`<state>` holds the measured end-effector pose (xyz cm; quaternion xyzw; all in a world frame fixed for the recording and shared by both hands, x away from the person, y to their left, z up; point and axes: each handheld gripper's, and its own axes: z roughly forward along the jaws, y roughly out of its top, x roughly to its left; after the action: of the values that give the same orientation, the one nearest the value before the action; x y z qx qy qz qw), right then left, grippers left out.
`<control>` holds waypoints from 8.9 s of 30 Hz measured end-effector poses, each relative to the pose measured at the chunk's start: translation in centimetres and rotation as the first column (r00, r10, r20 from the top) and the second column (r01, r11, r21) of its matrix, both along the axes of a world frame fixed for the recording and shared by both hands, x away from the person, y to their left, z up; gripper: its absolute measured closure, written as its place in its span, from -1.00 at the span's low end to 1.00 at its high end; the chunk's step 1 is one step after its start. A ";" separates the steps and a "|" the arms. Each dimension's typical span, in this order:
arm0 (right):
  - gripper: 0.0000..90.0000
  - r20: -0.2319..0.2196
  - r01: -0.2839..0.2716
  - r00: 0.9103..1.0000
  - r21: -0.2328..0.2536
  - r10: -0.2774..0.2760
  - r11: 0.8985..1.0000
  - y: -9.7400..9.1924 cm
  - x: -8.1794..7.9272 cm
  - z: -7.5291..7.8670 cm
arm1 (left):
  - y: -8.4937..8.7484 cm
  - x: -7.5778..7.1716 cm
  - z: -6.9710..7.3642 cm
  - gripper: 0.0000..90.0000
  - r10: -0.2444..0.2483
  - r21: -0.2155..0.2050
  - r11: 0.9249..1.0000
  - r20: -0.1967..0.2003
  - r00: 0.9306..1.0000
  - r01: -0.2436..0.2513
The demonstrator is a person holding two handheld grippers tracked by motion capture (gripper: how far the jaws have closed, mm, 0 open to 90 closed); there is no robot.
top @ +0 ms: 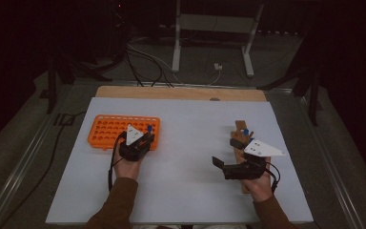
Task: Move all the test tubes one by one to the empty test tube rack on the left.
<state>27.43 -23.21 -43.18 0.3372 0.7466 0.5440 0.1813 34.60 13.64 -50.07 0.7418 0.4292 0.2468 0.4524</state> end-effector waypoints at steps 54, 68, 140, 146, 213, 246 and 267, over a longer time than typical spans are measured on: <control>-0.88 0.076 0.133 0.988 -0.022 -0.131 0.991 -4.3 0.6 2.4 | 7.0 -8.2 3.8 -0.99 0.055 -0.127 0.991 0.031 0.998 -0.050; -0.59 -0.015 0.178 0.984 -0.082 -0.180 0.981 -8.2 -0.6 -0.5 | 7.1 -8.2 3.3 -0.99 0.091 -0.133 0.987 0.033 0.995 -0.086; 0.70 -0.002 0.128 0.992 -0.153 -0.130 0.980 -8.6 -0.8 2.5 | 6.1 -8.0 2.9 -0.99 0.071 -0.096 0.993 0.029 0.997 -0.068; 0.70 0.006 0.125 0.992 -0.145 -0.126 0.981 -8.5 -0.6 3.0 | 6.1 -8.0 2.9 -0.99 0.068 -0.092 0.994 0.030 0.997 -0.065; 0.70 -0.058 -0.168 0.984 -0.031 0.166 0.985 5.6 2.8 1.5 | -10.8 -5.9 4.4 0.52 -0.363 -0.099 0.923 0.098 0.927 0.372; -0.69 -0.038 -0.015 0.999 -0.086 0.012 0.996 1.5 1.9 0.8 | -6.3 -5.7 4.5 0.74 -0.261 -0.076 0.960 0.098 0.960 0.269; -0.92 -0.038 0.046 0.998 -0.056 -0.048 0.997 -1.9 1.5 -0.2 | -2.1 -5.6 5.1 0.74 -0.174 -0.068 0.981 0.102 0.979 0.182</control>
<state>28.91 -25.09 -43.36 0.3602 0.7565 0.5122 0.1885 28.97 11.53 -44.98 0.7466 0.3483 0.2237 0.5209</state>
